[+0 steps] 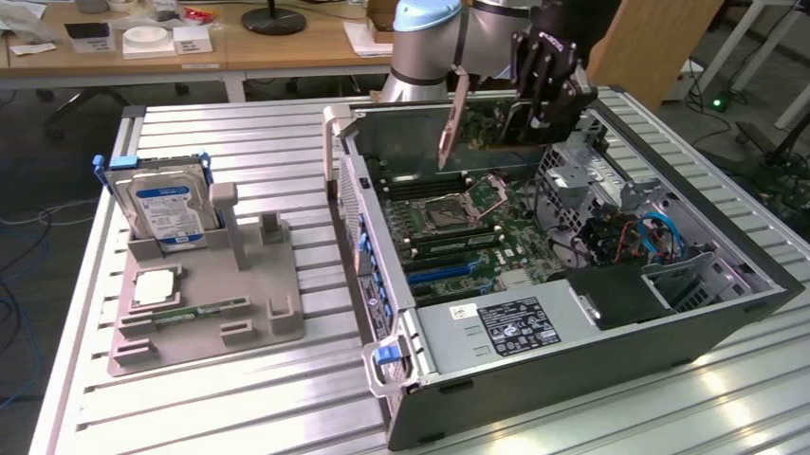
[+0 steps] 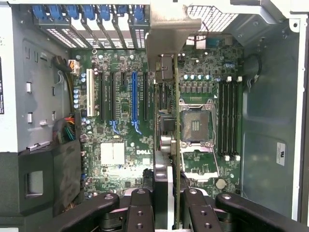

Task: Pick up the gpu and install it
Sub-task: 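Insert the gpu into the slot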

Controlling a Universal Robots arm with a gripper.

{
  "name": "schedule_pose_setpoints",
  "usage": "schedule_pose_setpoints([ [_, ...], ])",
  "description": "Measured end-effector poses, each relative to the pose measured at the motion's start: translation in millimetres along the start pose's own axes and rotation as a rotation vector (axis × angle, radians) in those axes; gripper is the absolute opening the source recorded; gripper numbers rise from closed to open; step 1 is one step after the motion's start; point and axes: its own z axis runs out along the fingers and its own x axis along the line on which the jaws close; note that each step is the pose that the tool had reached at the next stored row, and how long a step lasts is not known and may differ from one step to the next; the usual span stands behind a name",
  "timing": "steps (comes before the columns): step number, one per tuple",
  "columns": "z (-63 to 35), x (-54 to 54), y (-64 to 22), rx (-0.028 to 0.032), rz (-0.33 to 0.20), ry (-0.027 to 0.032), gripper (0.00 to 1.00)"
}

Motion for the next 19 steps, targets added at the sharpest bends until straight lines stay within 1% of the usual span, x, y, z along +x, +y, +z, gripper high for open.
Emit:
schedule_pose_setpoints([
  [6, 7.0, 1.4, 0.0, 0.0001, 0.000, 0.0000, 0.28],
  [8, 8.9, 1.5, -0.2, 0.0010, 0.000, 0.0000, 0.28],
  [11, 14.0, 2.1, -0.2, 0.0019, 0.000, -0.0001, 0.28],
  [19, 28.6, 2.7, -0.4, 0.0009, -0.002, -0.0001, 0.28],
])
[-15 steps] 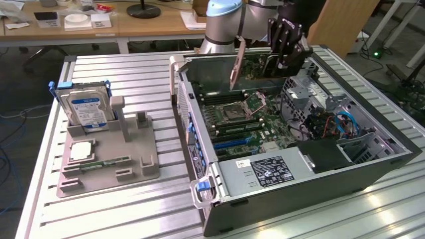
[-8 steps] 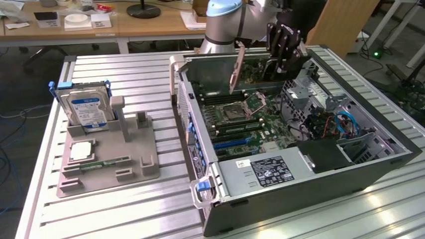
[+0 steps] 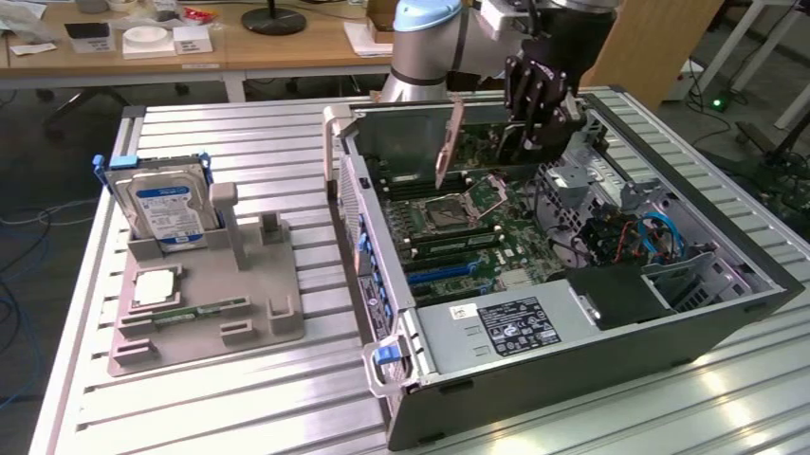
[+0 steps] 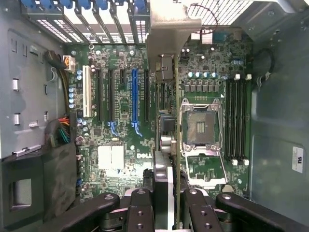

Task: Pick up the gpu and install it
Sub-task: 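Insert the gpu into the slot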

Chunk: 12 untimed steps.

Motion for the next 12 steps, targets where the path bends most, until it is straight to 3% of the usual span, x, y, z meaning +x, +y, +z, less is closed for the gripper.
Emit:
schedule_pose_setpoints([
  [6, 8.7, 0.0, 3.1, 0.0064, 0.006, 0.0005, 0.28],
  [9, 11.7, 0.1, 3.9, 0.0080, 0.006, -0.0092, 0.28],
  [12, 12.6, 1.1, 6.1, 0.0088, 0.006, -0.0094, 0.28],
])
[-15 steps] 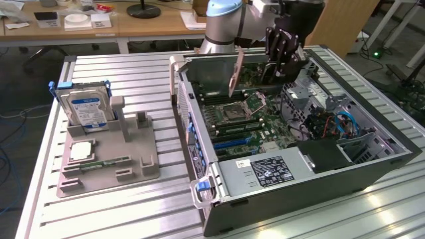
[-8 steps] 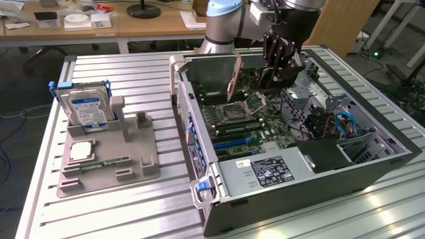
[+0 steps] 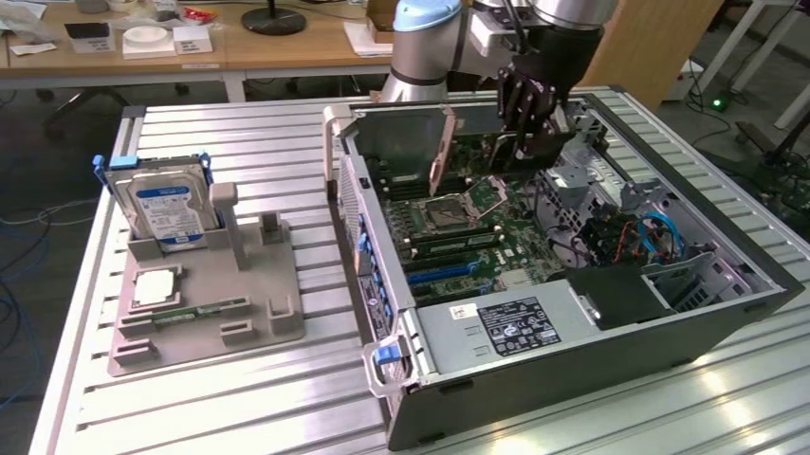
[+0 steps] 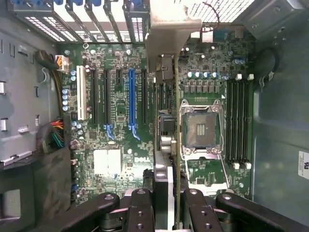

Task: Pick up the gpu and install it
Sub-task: 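Insert the gpu into the slot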

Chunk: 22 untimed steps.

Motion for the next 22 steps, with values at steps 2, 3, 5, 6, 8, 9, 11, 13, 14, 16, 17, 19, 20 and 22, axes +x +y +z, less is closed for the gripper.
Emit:
schedule_pose_setpoints([
  [2, 0.2, 3.4, 0.4, 0.0001, 0.000, 0.0001, 0.28],
  [3, 0.6, 4.9, 0.5, 0.0002, 0.000, 0.0000, 0.28],
  [5, 2.5, 6.3, 1.4, 0.0003, 0.000, -0.0003, 0.28],
  [6, 3.4, 6.5, 3.1, 0.0003, 0.000, -0.0002, 0.28],
  [8, 4.8, 6.7, 7.1, 0.0002, 0.000, -0.0001, 0.28],
  [9, 5.6, 6.8, 9.4, 0.0001, 0.000, -0.0001, 0.28],
  [11, 7.2, 6.9, 11.9, 0.0003, 0.000, -0.0002, 0.28],
  [13, 9.8, 7.1, 12.3, 0.0018, 0.000, 0.0000, 0.28],
  [14, 11.5, 7.2, 12.4, 0.0036, 0.001, 0.0000, 0.28],
  [16, 14.2, 7.3, 12.6, 0.0075, 0.003, -0.0001, 0.28],
  [17, 15.2, 7.3, 12.6, 0.0104, 0.005, -0.0002, 0.28],
  [19, 17.2, 7.4, 13.2, 0.0161, 0.013, -0.0002, 0.28],
  [20, 18.4, 7.4, 13.6, 0.0185, 0.015, -0.0002, 0.28],
  [22, 21.4, 7.7, 15.1, 0.0204, 0.019, -0.0004, 0.28],
])
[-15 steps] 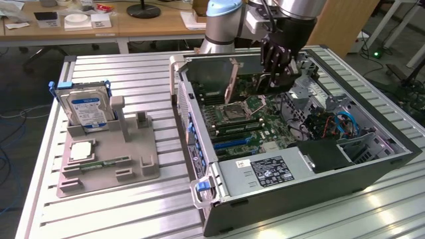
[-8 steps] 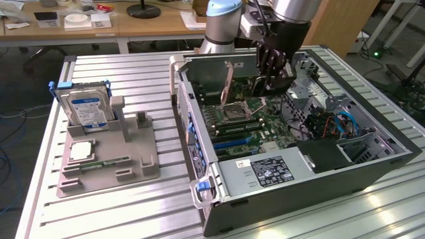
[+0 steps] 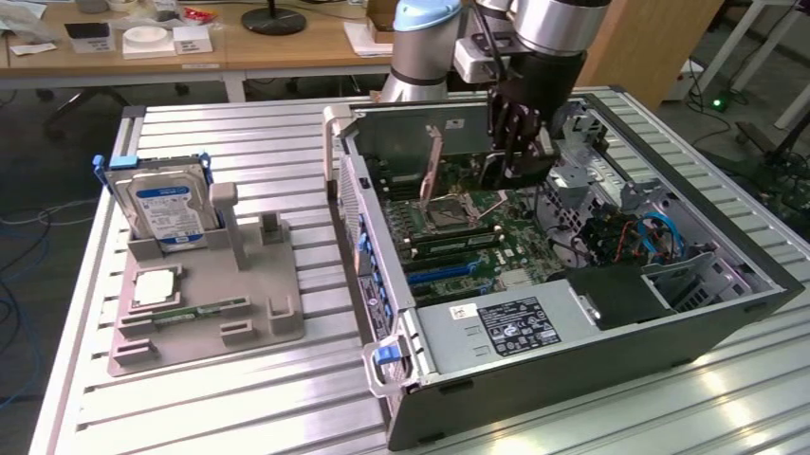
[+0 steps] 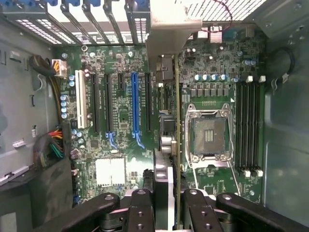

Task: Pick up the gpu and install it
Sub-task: 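Insert the gpu into the slot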

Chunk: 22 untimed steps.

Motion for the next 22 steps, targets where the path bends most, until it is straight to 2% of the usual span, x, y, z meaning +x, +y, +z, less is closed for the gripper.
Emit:
schedule_pose_setpoints([
  [2, 1.9, 1.2, 2.1, 0.0001, 0.000, 0.0003, 0.28],
  [6, 6.9, 1.9, 12.7, 0.0003, 0.003, 0.0027, 0.28],
  [10, 10.4, 3.4, 13.3, 0.0005, 0.006, 0.0082, 0.28],
  [14, 13.2, 8.1, 13.2, 0.0009, 0.012, 0.0112, 0.28],
  [16, 14.5, 10.9, 13.5, 0.0011, 0.014, 0.0111, 0.28],
  [19, 17.8, 11.6, 15.7, 0.0010, 0.017, 0.0070, 0.28],
  [22, 22.6, 11.9, 17.4, 0.0009, 0.016, 0.0069, 0.28],
])
